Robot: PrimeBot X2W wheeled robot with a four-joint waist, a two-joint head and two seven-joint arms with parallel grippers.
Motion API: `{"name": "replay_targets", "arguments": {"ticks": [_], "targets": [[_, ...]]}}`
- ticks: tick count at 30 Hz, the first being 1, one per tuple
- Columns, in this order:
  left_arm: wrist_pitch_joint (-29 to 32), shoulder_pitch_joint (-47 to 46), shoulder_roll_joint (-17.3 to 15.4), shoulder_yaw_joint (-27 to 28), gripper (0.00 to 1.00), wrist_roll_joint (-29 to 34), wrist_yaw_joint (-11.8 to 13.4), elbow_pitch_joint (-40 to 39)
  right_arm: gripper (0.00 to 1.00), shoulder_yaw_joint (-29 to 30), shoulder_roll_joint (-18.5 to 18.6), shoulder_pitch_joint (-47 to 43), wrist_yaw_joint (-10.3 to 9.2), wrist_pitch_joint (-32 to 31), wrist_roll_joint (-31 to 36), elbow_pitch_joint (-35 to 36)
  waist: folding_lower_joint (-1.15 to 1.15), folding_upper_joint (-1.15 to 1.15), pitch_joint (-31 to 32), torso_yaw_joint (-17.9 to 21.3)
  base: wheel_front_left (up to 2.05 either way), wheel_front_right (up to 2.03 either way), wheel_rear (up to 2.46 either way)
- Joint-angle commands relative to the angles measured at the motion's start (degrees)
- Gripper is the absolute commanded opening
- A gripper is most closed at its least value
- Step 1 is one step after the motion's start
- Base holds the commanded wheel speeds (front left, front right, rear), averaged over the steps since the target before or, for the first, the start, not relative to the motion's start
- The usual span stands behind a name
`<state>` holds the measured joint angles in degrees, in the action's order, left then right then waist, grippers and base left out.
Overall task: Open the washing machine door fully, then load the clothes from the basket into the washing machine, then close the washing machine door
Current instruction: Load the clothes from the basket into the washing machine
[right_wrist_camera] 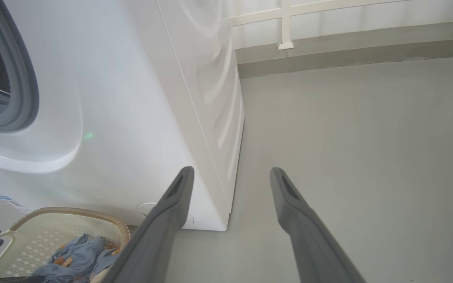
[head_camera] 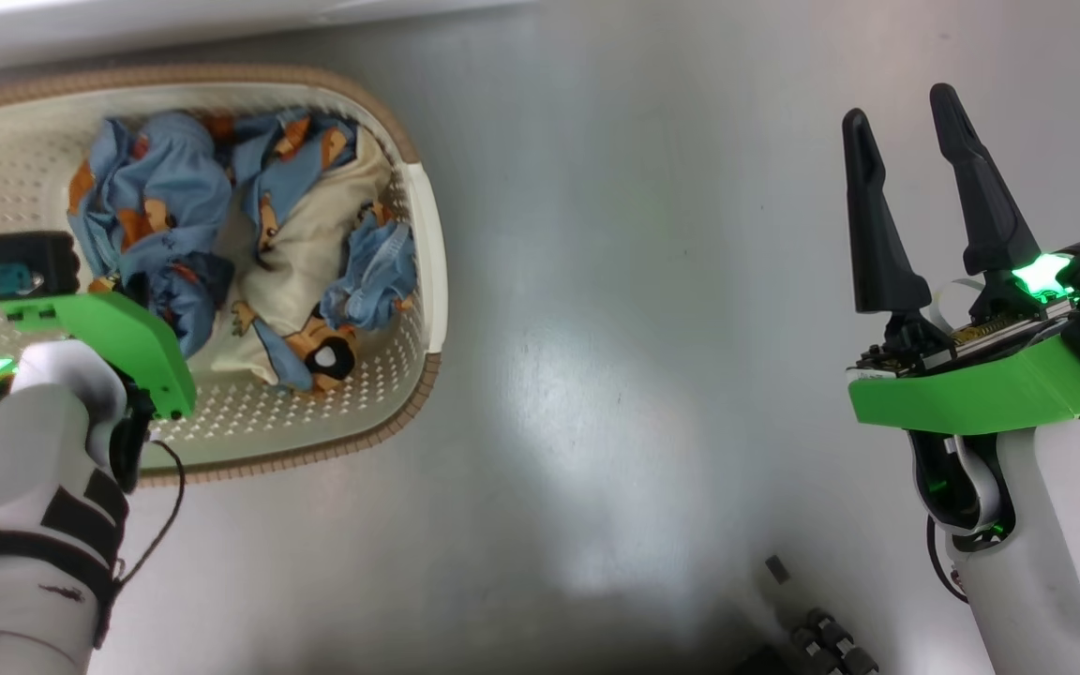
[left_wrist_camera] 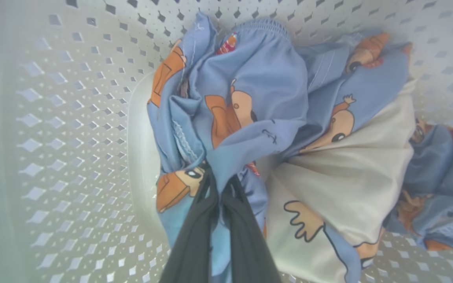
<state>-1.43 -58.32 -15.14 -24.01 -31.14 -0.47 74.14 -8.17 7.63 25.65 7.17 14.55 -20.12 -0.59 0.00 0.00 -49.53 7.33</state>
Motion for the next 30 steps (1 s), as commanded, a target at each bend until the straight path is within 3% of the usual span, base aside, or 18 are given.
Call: {"name": "replay_targets", "arguments": {"ticks": [1,15,24,30], "targets": [[-1.3,2.6,-2.0,1.6,0.0,-1.2,-0.2,-0.2,1.0,-1.0,0.0,-1.4,0.32,0.4,0.3,1.0,0.0,0.0,1.6,-0.5,0.0,0.0,0.0],[-10.6,8.5,1.2,3.9,0.0,-5.1,-3.6,-0.2,1.0,-1.2,0.4,-4.0,0.32,0.4,-0.5,-1.1,0.0,0.0,12.7,-2.5,0.0,0.0,0.0],[-13.3,11.7,2.3,4.4,0.0,-6.0,-5.4,-0.8,1.0,-1.0,0.8,-6.9,0.32,0.4,-0.8,-2.4,0.0,0.0,19.2,-3.0,0.0,0.0,0.0],[-13.5,16.2,1.5,6.7,0.0,-4.5,-5.5,-8.9,1.0,-0.6,1.4,-9.9,0.32,0.4,-1.0,-3.4,0.0,0.0,24.7,-3.6,0.0,0.0,0.0]]}}
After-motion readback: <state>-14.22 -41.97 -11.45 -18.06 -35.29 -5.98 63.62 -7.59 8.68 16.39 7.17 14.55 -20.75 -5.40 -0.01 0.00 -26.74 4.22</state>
